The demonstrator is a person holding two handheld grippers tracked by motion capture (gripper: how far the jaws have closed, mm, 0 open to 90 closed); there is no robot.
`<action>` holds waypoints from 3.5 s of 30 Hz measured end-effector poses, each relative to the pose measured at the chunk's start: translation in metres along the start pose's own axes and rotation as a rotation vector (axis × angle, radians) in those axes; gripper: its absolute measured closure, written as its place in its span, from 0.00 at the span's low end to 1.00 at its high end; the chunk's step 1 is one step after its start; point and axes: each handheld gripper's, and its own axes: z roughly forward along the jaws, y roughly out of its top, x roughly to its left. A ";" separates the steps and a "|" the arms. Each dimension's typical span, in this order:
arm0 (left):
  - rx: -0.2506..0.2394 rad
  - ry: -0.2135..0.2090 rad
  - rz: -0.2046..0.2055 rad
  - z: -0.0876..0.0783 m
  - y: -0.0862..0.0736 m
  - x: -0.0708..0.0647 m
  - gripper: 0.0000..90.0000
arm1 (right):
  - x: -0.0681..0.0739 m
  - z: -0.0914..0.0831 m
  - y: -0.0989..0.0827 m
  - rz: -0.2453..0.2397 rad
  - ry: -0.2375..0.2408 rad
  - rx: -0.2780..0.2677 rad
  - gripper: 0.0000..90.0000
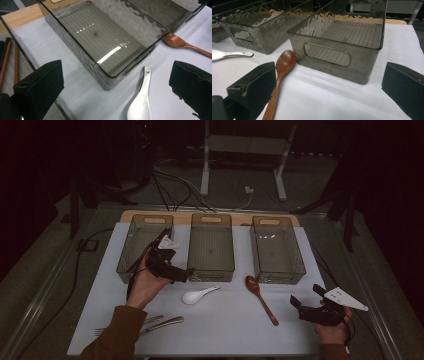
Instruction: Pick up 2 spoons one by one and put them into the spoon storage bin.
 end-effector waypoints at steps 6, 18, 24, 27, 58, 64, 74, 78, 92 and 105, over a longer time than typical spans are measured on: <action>0.015 -0.014 0.018 0.009 0.000 -0.007 0.01 | 0.001 0.001 0.000 -0.005 0.002 0.004 0.00; 0.046 -0.050 0.028 0.027 -0.004 -0.021 0.01 | 0.001 -0.001 0.000 0.005 0.007 0.000 0.00; 0.060 -0.066 0.027 0.036 -0.006 -0.027 0.01 | 0.001 -0.002 -0.001 0.009 0.008 -0.003 0.00; 0.073 -0.072 0.033 0.040 -0.007 -0.029 0.01 | 0.001 -0.003 -0.002 0.015 0.008 -0.003 0.00; 0.155 -0.152 0.098 0.067 -0.020 -0.056 0.06 | 0.002 -0.004 -0.003 0.015 0.010 -0.002 0.00; 0.186 -0.147 0.112 0.076 -0.023 -0.058 0.08 | 0.002 -0.005 -0.003 0.012 0.008 -0.003 0.00; 0.223 -0.120 0.120 0.088 -0.027 -0.056 0.13 | 0.000 -0.005 -0.002 0.010 0.004 -0.004 0.00; 0.237 -0.096 0.134 0.093 -0.028 -0.058 0.17 | 0.000 -0.006 -0.003 0.006 -0.001 -0.004 0.00; 0.279 -0.080 0.193 0.102 -0.032 -0.060 0.54 | -0.001 -0.008 -0.003 0.008 -0.007 -0.004 0.00; 0.304 -0.062 0.210 0.102 -0.029 -0.062 0.74 | -0.001 -0.008 -0.003 0.007 -0.009 -0.003 0.00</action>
